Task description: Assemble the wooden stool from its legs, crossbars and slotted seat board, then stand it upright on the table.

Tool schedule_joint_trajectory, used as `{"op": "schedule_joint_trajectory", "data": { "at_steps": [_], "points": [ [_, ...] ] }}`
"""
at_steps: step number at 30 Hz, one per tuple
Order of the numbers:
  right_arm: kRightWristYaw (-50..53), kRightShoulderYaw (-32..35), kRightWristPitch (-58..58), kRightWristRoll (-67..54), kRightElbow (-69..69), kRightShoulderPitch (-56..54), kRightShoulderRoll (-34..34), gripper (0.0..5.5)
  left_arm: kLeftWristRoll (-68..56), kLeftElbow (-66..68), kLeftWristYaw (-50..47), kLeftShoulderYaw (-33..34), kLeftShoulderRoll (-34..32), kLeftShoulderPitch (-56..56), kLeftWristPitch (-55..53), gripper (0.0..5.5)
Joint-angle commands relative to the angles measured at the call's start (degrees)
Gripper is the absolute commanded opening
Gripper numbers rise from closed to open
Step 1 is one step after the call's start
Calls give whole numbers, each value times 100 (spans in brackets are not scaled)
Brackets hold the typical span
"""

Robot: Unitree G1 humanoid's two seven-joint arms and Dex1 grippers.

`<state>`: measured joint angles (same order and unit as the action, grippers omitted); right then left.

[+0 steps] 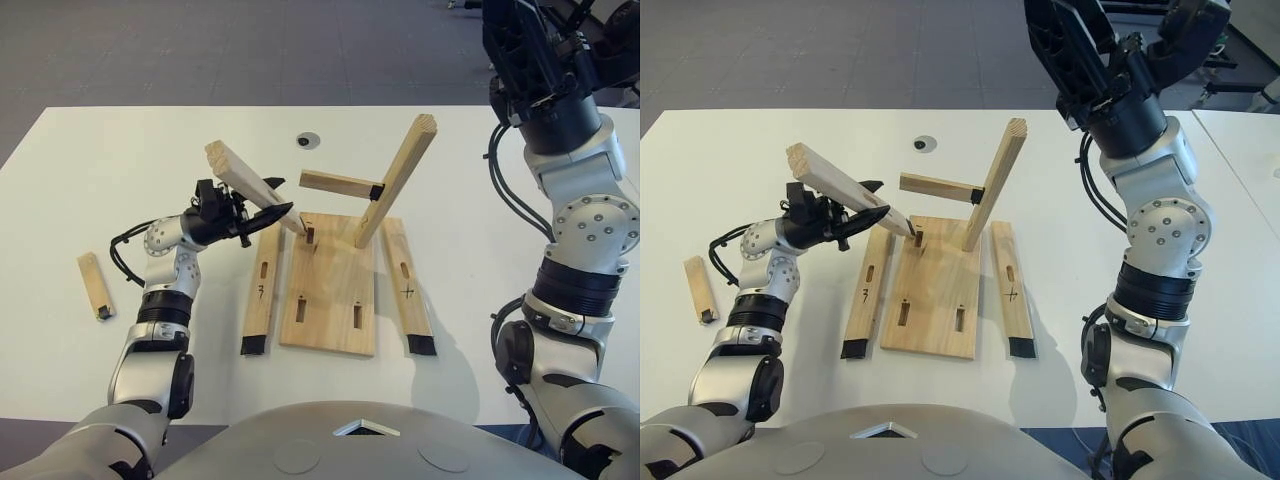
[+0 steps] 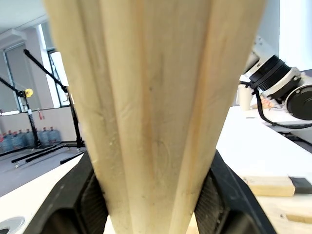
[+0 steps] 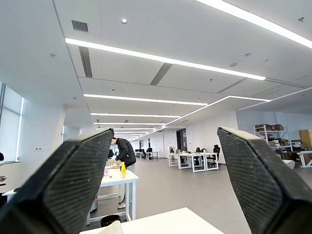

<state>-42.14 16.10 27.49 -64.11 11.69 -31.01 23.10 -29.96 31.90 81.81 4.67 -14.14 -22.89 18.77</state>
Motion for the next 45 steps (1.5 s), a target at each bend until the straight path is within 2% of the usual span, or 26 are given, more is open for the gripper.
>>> {"op": "schedule_joint_trajectory", "data": {
  "at_steps": [1,23,26,29,39,45],
  "points": [
    [-68,-101,93,78,43,-52,9,392,-79,-35,14,84,26,-189,11,203],
    [-164,-100,241,8,117,-45,20,392,387,282,547,-432,-151,10,-199,203],
    [-166,-77,278,-26,132,-51,11,392,146,-144,904,-674,-390,165,-1112,203],
    [-157,-56,303,-63,136,-65,-1,392,129,-436,1048,-928,-670,286,-1568,203],
    [-123,-20,340,-57,218,-20,45,392,291,-1098,997,-1218,-1146,449,-1965,203],
    [-131,294,319,151,101,115,518,392,233,-2450,722,-1450,-1689,906,-2632,203]
  ]
}}
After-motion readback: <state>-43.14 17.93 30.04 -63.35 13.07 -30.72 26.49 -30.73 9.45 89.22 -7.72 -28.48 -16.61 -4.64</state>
